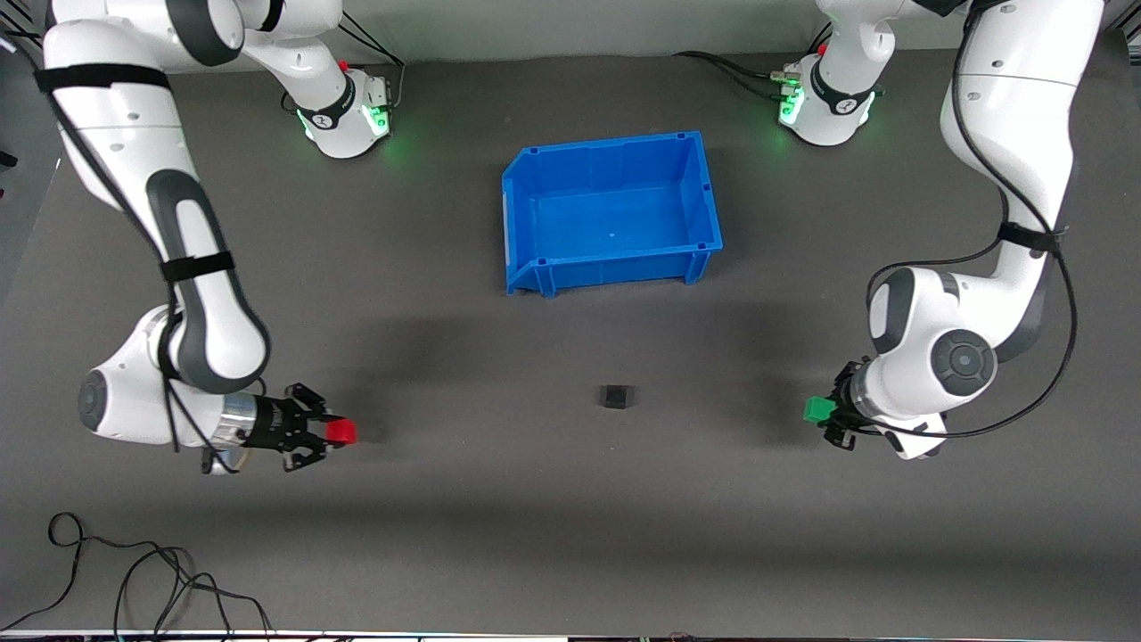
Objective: Attach green and red cubes to black cube
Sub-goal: 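Carry the red and green cubes toward the black cube with both grippers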
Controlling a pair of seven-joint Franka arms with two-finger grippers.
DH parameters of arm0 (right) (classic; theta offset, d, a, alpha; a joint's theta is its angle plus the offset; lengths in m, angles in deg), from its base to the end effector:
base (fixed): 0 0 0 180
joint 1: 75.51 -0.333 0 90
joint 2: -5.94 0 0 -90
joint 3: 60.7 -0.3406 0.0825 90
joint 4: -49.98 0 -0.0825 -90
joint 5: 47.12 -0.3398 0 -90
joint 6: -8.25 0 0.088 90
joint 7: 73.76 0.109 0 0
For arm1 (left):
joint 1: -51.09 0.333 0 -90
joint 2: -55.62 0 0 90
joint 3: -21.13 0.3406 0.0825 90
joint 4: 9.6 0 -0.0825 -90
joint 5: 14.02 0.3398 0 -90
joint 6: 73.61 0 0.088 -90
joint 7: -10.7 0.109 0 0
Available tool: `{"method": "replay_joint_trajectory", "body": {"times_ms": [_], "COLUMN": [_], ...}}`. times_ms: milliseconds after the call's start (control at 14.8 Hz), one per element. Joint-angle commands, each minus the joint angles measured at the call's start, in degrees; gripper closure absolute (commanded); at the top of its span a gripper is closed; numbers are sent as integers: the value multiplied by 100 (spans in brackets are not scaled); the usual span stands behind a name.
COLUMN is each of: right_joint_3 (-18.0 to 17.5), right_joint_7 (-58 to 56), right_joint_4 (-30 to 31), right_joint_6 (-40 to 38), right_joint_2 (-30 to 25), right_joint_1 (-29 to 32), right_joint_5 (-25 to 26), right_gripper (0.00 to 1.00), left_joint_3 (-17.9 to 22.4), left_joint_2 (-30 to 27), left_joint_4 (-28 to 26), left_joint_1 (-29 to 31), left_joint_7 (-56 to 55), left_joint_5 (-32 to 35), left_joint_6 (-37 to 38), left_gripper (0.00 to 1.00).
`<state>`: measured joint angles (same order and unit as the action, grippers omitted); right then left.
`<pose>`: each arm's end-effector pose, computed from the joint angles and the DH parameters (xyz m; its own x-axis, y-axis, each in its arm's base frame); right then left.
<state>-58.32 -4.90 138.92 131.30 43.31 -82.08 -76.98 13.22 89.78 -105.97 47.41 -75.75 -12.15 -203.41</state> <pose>0.6761 0.0764 0.3094 0.1443 -0.9083 -0.3927 -0.9893 -0.1416 -0.0361 0.6474 -0.1184 0.3032 0.2585 0.9646 -0.0527 0.9659 -0.2591 -0.0037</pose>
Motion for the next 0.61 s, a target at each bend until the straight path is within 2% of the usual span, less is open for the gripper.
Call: {"method": "replay_joint_trajectory", "body": {"times_ms": [0, 270, 540], "right_joint_3": [69, 61, 61], "right_joint_7": [705, 1681, 2700], "right_joint_4": [-218, -622, -886], "right_joint_6": [-37, 191, 893], "right_joint_2": [-2, 253, 657], "right_joint_1": [-554, -1169, -1899], "right_joint_5": [-98, -98, -55], "right_gripper": [73, 73, 73], "left_joint_3": [61, 61, 53], "left_joint_2": [459, 741, 776], "left_joint_4": [460, 548, 759], "left_joint_1": [-430, -1053, -1511], "left_joint_7": [-967, -2145, -2831], "left_joint_5": [-46, -46, -125], "left_joint_6": [166, 52, 8], "left_gripper": [100, 100, 100]}}
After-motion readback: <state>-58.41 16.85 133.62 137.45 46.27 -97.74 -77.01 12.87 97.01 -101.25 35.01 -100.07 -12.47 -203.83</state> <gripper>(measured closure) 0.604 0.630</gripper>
